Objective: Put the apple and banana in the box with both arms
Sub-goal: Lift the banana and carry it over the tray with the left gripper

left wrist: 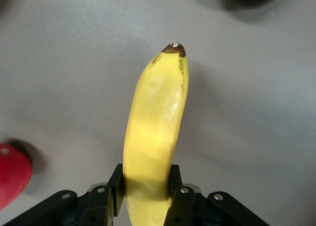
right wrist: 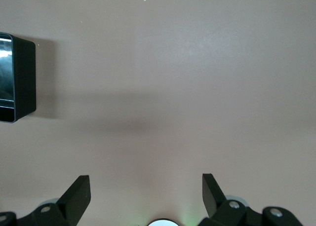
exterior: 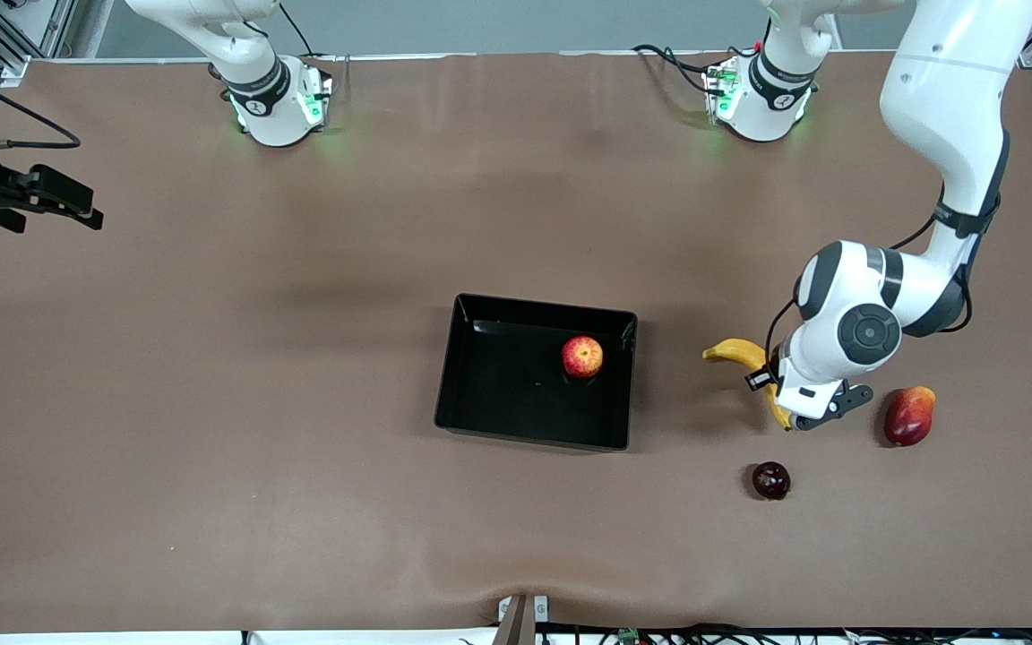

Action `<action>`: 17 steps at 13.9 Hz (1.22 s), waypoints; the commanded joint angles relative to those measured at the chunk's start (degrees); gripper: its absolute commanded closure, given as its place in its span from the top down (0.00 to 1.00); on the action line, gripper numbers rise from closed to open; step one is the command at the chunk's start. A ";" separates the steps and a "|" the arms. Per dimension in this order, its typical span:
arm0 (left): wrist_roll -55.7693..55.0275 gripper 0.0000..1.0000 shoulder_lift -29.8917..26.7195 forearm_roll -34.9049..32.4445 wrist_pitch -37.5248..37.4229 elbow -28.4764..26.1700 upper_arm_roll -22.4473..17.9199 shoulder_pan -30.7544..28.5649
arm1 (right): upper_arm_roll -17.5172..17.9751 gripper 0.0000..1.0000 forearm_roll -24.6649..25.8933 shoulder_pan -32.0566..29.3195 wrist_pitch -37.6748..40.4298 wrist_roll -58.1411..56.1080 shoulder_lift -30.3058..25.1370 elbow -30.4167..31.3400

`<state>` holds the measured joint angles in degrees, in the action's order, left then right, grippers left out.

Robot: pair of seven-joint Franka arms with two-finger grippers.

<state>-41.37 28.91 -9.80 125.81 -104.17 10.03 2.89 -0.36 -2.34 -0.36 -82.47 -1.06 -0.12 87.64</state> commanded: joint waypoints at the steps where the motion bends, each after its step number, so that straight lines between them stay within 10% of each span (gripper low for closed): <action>1: -3.54 0.00 -2.19 -1.36 -6.78 5.18 -0.02 4.04 | 0.27 1.00 -0.91 -0.52 0.64 -0.44 0.21 -0.90; 17: -11.09 0.00 9.14 -0.48 -12.17 29.98 -0.10 25.05 | 0.27 1.00 -0.91 -0.52 0.64 -0.44 0.30 -0.90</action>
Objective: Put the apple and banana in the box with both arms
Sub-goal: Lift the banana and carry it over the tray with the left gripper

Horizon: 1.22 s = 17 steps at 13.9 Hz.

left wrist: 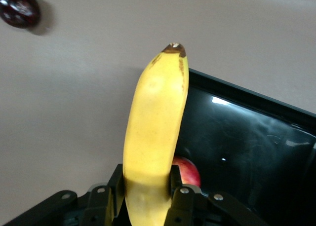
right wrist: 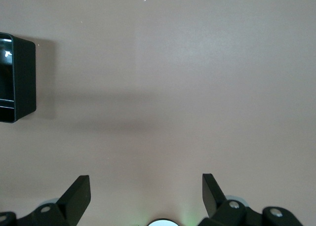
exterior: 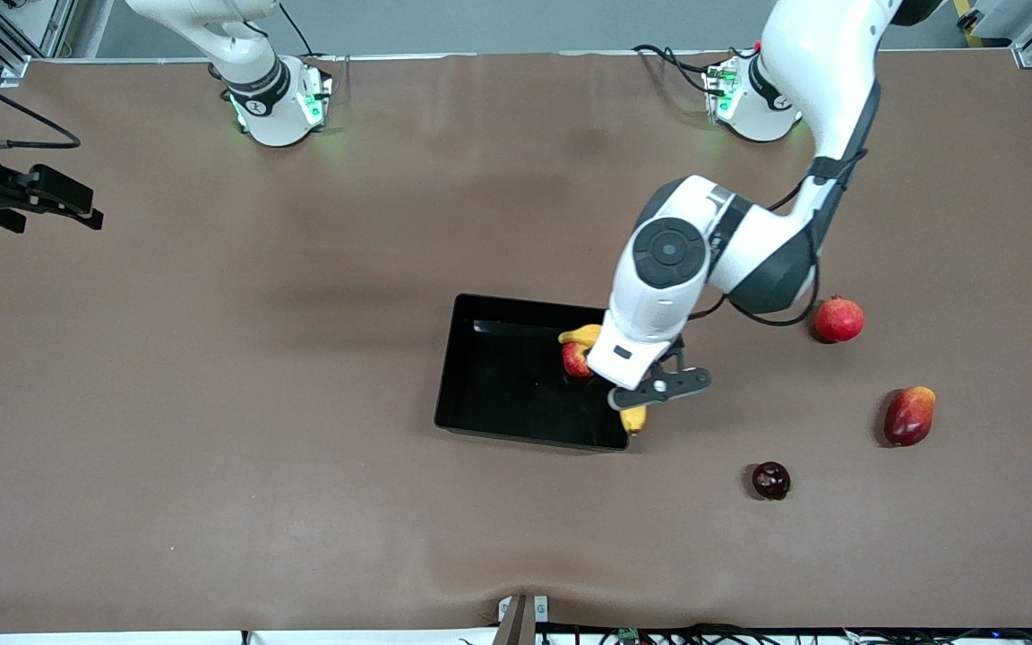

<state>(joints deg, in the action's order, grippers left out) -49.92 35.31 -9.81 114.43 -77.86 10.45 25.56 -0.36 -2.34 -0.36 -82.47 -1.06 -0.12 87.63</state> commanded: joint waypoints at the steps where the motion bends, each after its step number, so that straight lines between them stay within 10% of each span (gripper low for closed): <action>1: -4.11 0.00 4.23 -0.47 -0.70 5.24 -0.60 3.26 | 0.27 1.00 -0.91 -0.52 0.64 -0.44 0.21 -0.89; 17: -13.36 0.00 14.00 0.41 8.70 8.34 0.01 10.47 | 0.27 1.00 -0.91 -0.52 0.47 -0.44 0.29 -0.89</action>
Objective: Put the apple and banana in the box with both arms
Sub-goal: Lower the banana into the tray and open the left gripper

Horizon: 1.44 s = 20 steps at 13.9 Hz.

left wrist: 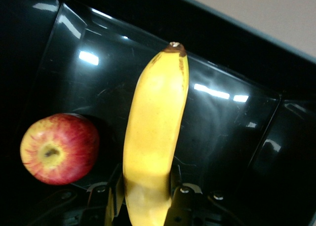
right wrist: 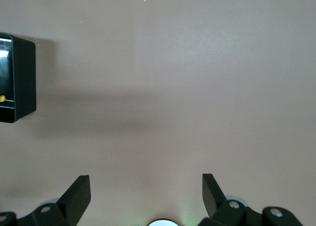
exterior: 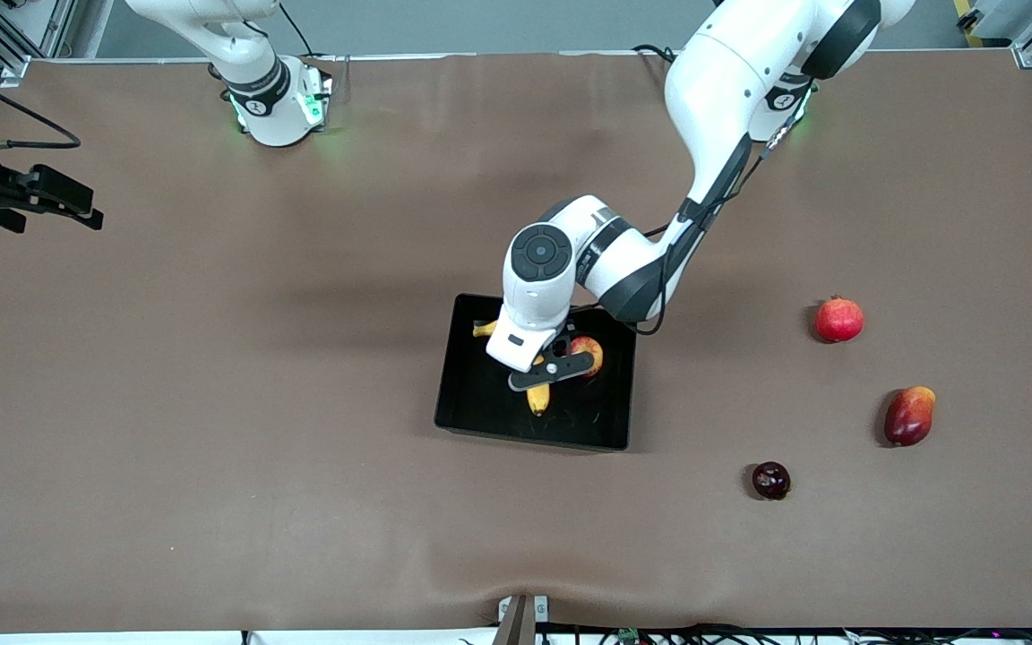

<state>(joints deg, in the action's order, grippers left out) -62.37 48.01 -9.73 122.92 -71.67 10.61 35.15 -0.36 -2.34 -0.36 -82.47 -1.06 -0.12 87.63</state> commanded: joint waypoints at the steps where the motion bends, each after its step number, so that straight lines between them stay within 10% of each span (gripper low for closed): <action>1: -0.82 0.00 1.47 0.33 0.30 2.15 -0.15 0.89 | 0.27 1.00 -0.91 -0.52 0.47 -0.44 0.29 -0.89; 19: 0.85 0.00 7.27 0.33 8.56 2.06 -0.68 1.59 | 0.27 1.00 -0.91 -0.52 0.38 -0.44 0.29 -0.89; 20: 0.76 0.22 7.27 0.33 9.17 2.06 -0.68 1.59 | 0.27 1.00 -0.91 -0.52 0.38 -0.44 0.29 -0.89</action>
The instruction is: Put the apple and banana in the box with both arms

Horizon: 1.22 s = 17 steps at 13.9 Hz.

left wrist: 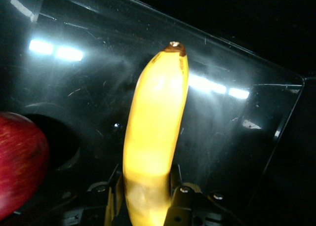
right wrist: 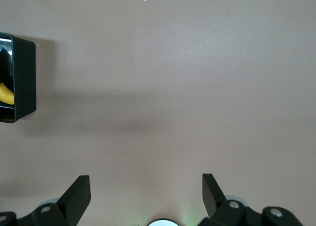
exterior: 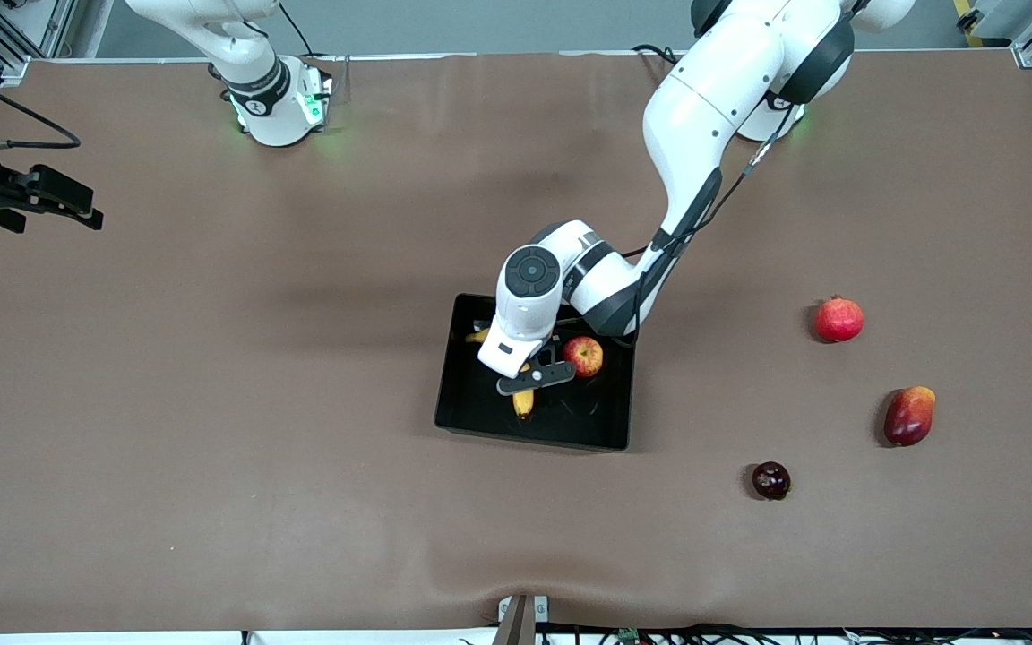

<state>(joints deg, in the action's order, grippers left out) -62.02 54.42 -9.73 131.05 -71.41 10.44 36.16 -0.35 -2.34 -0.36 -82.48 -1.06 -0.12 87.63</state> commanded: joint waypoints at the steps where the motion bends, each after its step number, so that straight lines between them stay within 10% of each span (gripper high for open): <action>1: 0.32 0.99 0.87 0.24 1.31 1.71 -0.69 0.58 | 0.27 1.00 -0.91 -0.52 0.31 -0.44 0.29 -0.89; 7: 0.06 1.00 -1.06 0.15 0.61 1.62 -0.69 0.15 | 0.27 1.00 -0.91 -0.52 0.31 -0.44 0.29 -0.89; 17: 8.72 1.00 -20.56 -0.55 -18.62 1.01 -2.09 -10.47 | 0.27 1.00 -0.82 -0.43 0.31 -0.44 0.47 -0.89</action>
<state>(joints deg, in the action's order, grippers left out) -57.46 38.58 -9.76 115.52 -67.95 8.38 28.18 -0.34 -2.36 -0.36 -82.55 -1.06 0.03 87.63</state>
